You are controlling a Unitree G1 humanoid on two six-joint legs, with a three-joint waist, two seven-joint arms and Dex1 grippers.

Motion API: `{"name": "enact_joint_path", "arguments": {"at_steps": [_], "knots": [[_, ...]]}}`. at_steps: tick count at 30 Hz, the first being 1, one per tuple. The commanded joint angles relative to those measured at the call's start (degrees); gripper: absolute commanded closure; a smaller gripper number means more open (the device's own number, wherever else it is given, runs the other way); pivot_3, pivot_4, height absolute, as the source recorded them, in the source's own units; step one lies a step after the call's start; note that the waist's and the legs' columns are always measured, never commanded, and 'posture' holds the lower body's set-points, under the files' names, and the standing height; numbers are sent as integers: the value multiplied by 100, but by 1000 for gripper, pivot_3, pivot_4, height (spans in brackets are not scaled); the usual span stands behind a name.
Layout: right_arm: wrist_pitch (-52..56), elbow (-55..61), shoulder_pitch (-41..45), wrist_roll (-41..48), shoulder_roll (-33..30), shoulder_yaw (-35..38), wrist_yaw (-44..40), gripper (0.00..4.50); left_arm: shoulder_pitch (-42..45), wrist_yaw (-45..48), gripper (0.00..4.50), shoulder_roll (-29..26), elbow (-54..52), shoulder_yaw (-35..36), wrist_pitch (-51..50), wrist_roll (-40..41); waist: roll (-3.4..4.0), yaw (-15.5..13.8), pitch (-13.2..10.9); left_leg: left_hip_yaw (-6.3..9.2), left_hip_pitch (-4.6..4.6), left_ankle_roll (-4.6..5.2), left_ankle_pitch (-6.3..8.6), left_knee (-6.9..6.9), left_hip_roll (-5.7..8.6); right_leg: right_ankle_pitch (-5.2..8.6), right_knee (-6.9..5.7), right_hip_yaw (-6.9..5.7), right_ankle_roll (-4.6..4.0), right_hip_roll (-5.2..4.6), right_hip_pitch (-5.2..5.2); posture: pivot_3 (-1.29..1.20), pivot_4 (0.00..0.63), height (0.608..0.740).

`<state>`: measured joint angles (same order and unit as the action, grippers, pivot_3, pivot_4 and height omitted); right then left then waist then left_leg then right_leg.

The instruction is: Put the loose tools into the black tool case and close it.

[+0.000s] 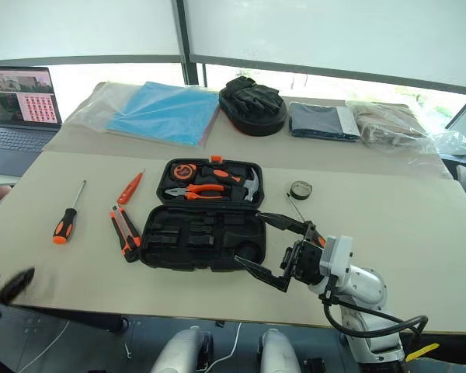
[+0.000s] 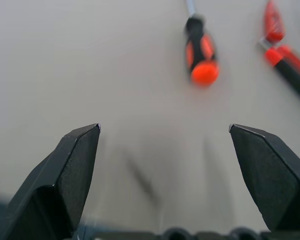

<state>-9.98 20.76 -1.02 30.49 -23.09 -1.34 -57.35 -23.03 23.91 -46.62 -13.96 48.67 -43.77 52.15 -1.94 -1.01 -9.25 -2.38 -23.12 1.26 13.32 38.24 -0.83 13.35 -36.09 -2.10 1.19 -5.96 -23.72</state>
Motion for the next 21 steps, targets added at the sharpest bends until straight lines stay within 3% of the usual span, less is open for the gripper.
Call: {"name": "enact_joint_path", "arguments": {"at_steps": [1,3,8,11,17,19,21], "knots": [[-107,61,76,8,16,12,16,0,791,-380,51,-750,444,-413,-1099,33,-1,25,1,0,2,5,-3,0,1,-3,0,0,3,1,1,0,150,740],[-124,11,116,-46,41,-29,34,0,1475,-435,51,-1164,1059,-1015,-1432,-318,-4,43,3,-2,4,42,-25,0,0,-13,3,4,13,16,5,0,150,740],[-155,-50,164,-118,86,-53,69,0,2956,-306,51,-1298,2066,-1987,-1629,-805,-1,82,0,-15,-1,20,-22,-4,-11,-36,-3,35,-25,52,4,0,150,740],[-208,-79,138,-157,110,-31,91,0,3508,-195,692,-1211,2501,-2442,-1573,-1118,-5,89,2,-26,-13,6,-20,-10,-15,-44,-15,57,-36,63,-27,0,150,740],[-268,-92,83,-215,133,17,142,0,3591,197,2916,-1367,2556,-2852,-1771,-1492,-7,155,2,-56,-15,2,-22,-18,-16,-45,-26,91,-35,66,-46,0,150,740],[-274,-91,67,-242,140,84,244,0,3639,457,3527,-1414,2591,-2671,-1091,-1693,-7,156,2,-59,-13,3,-22,-18,-16,-46,-26,96,-34,65,-46,0,150,740],[-280,-71,18,-262,112,139,290,0,3691,1111,3657,-1315,2414,-2388,415,-1912,-17,154,0,-64,-13,2,-22,-18,-18,-47,-26,103,-34,65,-51,0,150,740]]}}
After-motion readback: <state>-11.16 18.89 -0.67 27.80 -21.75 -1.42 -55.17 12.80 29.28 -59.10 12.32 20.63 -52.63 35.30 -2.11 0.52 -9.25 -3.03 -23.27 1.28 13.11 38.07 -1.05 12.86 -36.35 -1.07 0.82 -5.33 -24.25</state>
